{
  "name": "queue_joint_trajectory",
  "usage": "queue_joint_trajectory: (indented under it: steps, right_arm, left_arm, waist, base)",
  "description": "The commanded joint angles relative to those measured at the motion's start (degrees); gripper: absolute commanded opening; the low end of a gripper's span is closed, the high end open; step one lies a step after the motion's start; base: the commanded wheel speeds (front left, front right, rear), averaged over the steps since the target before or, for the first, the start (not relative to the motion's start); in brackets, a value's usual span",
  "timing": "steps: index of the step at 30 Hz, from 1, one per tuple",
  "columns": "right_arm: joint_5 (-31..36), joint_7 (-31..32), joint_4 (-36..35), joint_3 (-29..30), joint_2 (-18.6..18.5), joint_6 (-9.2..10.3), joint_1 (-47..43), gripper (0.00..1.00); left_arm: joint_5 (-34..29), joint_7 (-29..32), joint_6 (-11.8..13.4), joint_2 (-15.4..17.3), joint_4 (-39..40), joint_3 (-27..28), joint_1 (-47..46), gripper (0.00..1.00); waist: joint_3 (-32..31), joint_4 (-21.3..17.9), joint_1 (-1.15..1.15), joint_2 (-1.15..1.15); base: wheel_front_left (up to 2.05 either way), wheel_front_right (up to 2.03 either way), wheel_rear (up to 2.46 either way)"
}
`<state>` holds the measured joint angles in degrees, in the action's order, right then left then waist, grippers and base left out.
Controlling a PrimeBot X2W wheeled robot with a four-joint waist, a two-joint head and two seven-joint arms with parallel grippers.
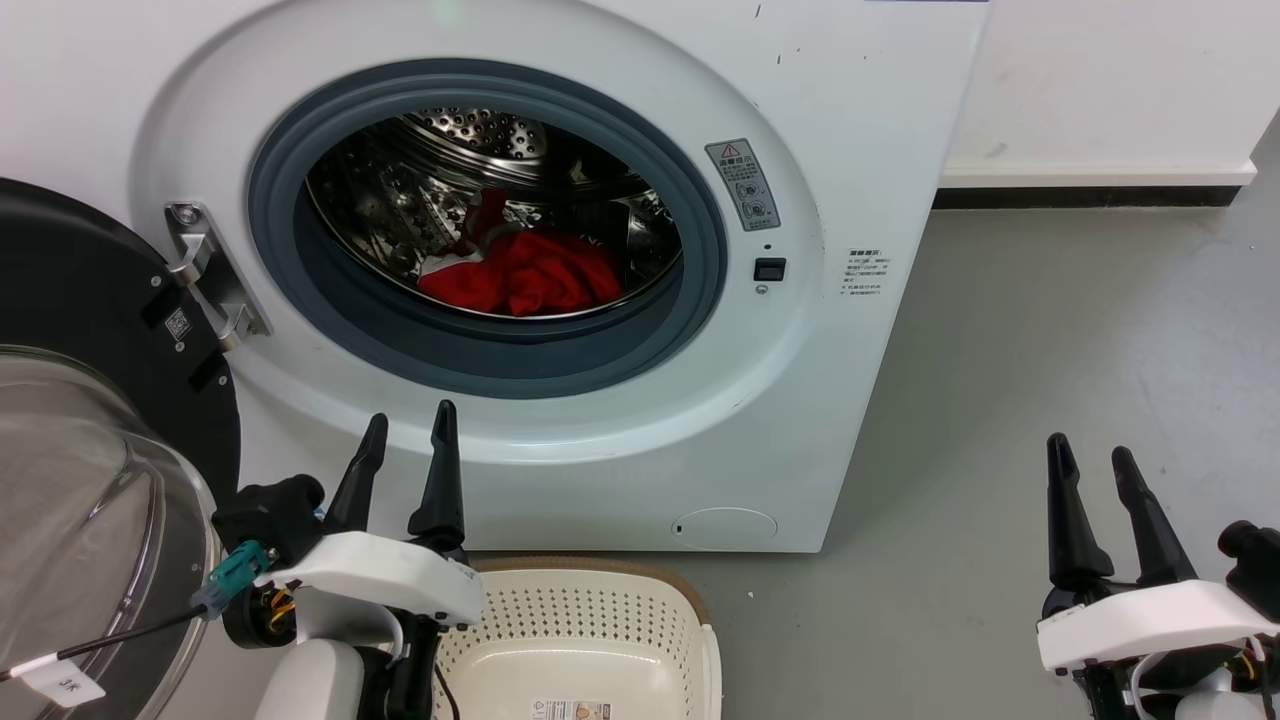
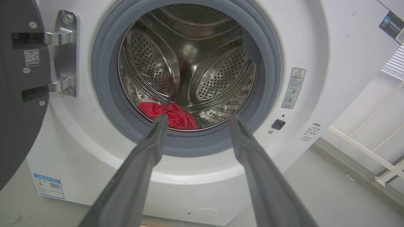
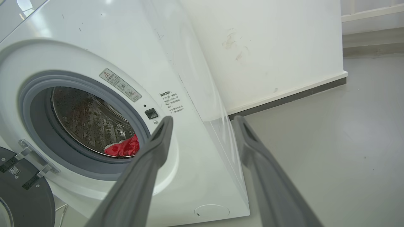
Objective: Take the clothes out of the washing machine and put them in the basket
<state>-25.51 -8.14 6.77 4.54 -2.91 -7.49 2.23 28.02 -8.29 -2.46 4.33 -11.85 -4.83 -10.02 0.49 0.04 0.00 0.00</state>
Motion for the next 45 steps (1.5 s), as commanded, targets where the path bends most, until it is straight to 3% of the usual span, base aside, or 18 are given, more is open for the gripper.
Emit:
queue_joint_trajectory:
  steps: [1,45]
  right_arm:
    - [1.96,-0.63,-0.96,-0.17,-0.01,-0.01,0.07,1.00]
    - [23.71,-3.58,-2.08,-0.33,0.05,0.01,-0.59,1.00]
  left_arm:
    - [-1.85,-0.68,0.42,0.32,0.25,-0.30,-1.61,1.00]
    - [-21.63,-6.00,2.65,0.64,-3.66,-3.07,-3.44,1.00]
  waist:
    - [0.01,0.04,0.00,0.00]
    - [0.98,1.06,0.00,0.00]
  base:
    - [0.00,0.00,0.00]
    - [0.00,0.00,0.00]
